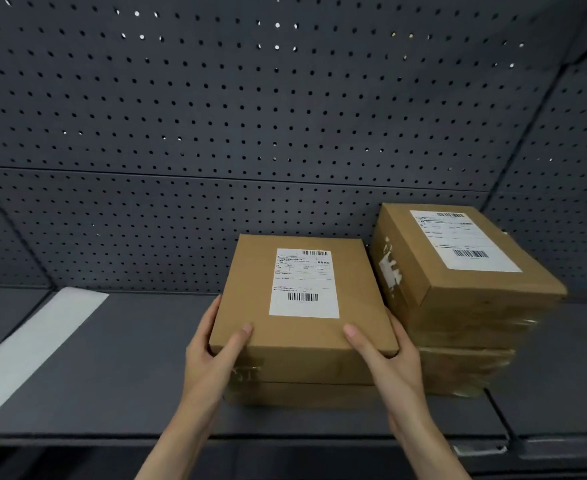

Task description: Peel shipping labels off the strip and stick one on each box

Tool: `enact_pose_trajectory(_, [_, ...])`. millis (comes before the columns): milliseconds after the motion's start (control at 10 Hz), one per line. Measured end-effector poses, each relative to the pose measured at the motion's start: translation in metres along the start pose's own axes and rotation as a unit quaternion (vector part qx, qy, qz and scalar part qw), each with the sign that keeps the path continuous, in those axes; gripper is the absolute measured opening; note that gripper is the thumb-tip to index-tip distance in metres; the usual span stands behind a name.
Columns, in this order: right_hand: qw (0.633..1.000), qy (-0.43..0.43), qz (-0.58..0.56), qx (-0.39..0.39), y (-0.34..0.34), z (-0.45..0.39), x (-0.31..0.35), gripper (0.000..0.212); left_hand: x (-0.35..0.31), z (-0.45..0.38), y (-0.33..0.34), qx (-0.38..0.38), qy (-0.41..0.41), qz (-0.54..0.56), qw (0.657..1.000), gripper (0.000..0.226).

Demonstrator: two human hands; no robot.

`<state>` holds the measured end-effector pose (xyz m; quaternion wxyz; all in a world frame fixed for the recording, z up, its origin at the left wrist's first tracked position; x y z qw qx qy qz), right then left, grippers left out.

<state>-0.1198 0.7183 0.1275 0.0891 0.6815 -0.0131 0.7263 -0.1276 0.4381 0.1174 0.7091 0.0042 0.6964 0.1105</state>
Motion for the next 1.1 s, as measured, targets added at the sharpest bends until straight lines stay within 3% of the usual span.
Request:
enact_pose_trajectory(500, [0.998, -0.018, 0.055, -0.007, -0.002, 0.002, -0.003, 0.085, -0.009, 0.001, -0.003, 0.027, 0.037, -0.079, 0.996, 0.054])
enact_pose_trajectory(700, [0.976, -0.094, 0.197, -0.022, 0.000, 0.006, 0.024, 0.086, -0.025, -0.003, -0.006, 0.038, 0.091, -0.191, 0.977, 0.059])
enact_pose_trajectory(800, [0.939, -0.158, 0.306, -0.005, 0.011, 0.007, 0.038, 0.075, -0.036, -0.001, -0.002, 0.048, 0.138, -0.277, 0.950, 0.044])
enact_pose_trajectory(900, [0.886, -0.207, 0.415, 0.008, 0.020, 0.008, 0.040, 0.060, -0.040, 0.003, -0.002, 0.059, 0.170, -0.350, 0.919, 0.043])
enact_pose_trajectory(1100, [0.784, -0.317, 0.533, -0.002, 0.030, 0.031, 0.043, 0.055, -0.055, 0.038, 0.013, 0.073, 0.308, -0.503, 0.804, 0.049])
Point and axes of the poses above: each hand's wrist, its own z-axis away from the middle knuckle, its own y-axis out of the palm, x = y × z, the point moved 9 cm from there along -z, towards the middle knuckle, and after that the axes turned 9 degrees about x, right-handed, at the moved point
